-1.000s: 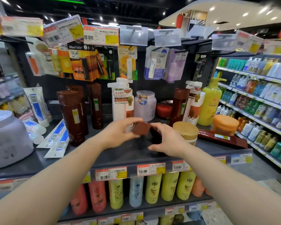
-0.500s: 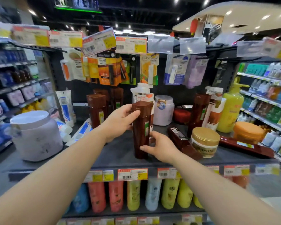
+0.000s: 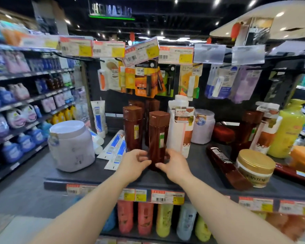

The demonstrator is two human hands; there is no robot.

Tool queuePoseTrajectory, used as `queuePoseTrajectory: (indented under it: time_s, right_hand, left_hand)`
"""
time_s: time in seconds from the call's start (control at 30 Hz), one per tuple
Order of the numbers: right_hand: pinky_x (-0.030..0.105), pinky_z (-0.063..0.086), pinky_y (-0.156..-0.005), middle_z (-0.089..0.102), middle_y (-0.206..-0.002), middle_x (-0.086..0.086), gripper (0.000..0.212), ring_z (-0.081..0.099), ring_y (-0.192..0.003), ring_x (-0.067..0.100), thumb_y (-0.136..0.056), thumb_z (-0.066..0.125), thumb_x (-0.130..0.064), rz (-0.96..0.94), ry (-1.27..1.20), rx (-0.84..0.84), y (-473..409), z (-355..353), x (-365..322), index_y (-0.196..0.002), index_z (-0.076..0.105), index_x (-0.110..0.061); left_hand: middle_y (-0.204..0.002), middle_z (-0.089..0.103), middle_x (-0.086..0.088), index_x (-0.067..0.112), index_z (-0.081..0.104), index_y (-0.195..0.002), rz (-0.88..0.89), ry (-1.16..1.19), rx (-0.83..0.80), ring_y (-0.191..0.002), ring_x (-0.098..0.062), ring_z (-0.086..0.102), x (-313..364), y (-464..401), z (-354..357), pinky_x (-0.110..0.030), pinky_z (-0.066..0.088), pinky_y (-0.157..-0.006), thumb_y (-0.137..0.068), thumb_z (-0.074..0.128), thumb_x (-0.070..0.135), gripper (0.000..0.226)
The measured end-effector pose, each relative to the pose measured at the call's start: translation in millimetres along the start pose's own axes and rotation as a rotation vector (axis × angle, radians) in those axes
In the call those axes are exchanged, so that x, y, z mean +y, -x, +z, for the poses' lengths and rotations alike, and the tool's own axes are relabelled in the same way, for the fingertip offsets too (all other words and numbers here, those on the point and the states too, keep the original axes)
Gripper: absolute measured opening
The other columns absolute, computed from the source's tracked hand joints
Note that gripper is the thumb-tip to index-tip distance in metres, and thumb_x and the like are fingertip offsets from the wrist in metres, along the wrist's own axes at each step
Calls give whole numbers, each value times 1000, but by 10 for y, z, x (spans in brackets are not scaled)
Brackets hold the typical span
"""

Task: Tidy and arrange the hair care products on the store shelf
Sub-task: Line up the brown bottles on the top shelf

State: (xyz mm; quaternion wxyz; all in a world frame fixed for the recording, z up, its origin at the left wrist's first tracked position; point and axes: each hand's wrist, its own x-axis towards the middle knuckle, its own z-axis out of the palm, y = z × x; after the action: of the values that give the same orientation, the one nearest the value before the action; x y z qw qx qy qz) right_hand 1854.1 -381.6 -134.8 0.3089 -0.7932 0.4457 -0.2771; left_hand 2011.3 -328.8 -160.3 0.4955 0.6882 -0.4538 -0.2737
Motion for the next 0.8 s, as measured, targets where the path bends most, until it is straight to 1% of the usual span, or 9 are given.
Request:
queuePoseTrajectory:
  time_s: [0.13, 0.3, 0.37, 0.43, 0.5, 0.57, 0.67, 0.73, 0.8]
  right_hand:
    - [19, 41, -83, 67, -118, 3, 46, 60, -103, 14, -83, 74, -19, 44, -25, -8, -105, 107, -12, -124, 56, -12]
    - [24, 43, -91, 63, -125, 3, 50, 58, -114, 18, -84, 72, -19, 56, -37, -29, -242, 139, -30, -129, 51, -13]
    - [32, 48, -95, 63, -125, 3, 49, 60, -107, 18, -85, 71, -17, 68, -66, -33, -282, 154, -24, -129, 51, -14]
    - [40, 52, -93, 64, -124, 3, 48, 61, -93, 16, -85, 71, -17, 72, -86, -33, -316, 168, -16, -128, 51, -16]
    - [40, 54, -90, 64, -124, 2, 47, 58, -87, 14, -86, 70, -18, 71, -93, -33, -348, 173, -7, -129, 50, -18]
    - [38, 54, -88, 64, -124, 1, 46, 57, -85, 14, -86, 69, -19, 68, -100, -30, -369, 180, -2, -129, 51, -20]
    - [42, 54, -90, 63, -126, 0, 46, 63, -98, 18, -87, 68, -23, 70, -94, -19, -383, 201, 1, -130, 52, -22]
    - [43, 53, -91, 61, -129, 0, 48, 61, -110, 20, -88, 67, -26, 78, -84, -20, -395, 210, 2, -133, 50, -22]
    - [41, 52, -93, 59, -132, 0, 49, 58, -115, 20, -89, 66, -27, 84, -63, -31, -419, 209, 1, -135, 49, -22]
  left_hand:
    - [-110, 71, -5, 8, 62, -122, 23, -40, -6, -100, -11, 67, -36, -37, 7, -37, 52, -95, -81, 74, 13, 43]
    - [-130, 62, -4, 8, 53, -134, 66, -131, -131, -116, -11, 59, -9, -66, -67, -33, 43, -106, -86, 67, 9, 50]
    - [-136, 57, -4, 10, 50, -137, 87, -154, -178, -120, -10, 57, 15, -65, -73, -32, 41, -108, -87, 66, 9, 53]
    - [-139, 53, -4, 9, 46, -140, 87, -158, -195, -124, -12, 54, 36, -55, -74, -26, 39, -107, -88, 64, 6, 56]
    - [-141, 51, -4, 8, 41, -142, 78, -155, -209, -127, -14, 51, 39, -60, -72, -19, 37, -103, -89, 63, 4, 58]
    - [-144, 47, -5, 8, 38, -144, 68, -150, -223, -130, -15, 48, 29, -70, -73, -17, 36, -102, -89, 63, 3, 60]
    - [-146, 45, -5, 10, 35, -146, 56, -143, -229, -131, -14, 47, 5, -91, -83, -18, 36, -103, -88, 65, 6, 65]
    - [-146, 46, -4, 12, 35, -146, 50, -135, -227, -130, -13, 47, -11, -95, -90, -17, 37, -101, -87, 67, 7, 67]
    - [-145, 46, -3, 12, 35, -146, 43, -118, -222, -130, -12, 48, -23, -95, -98, -15, 37, -98, -87, 67, 7, 68]
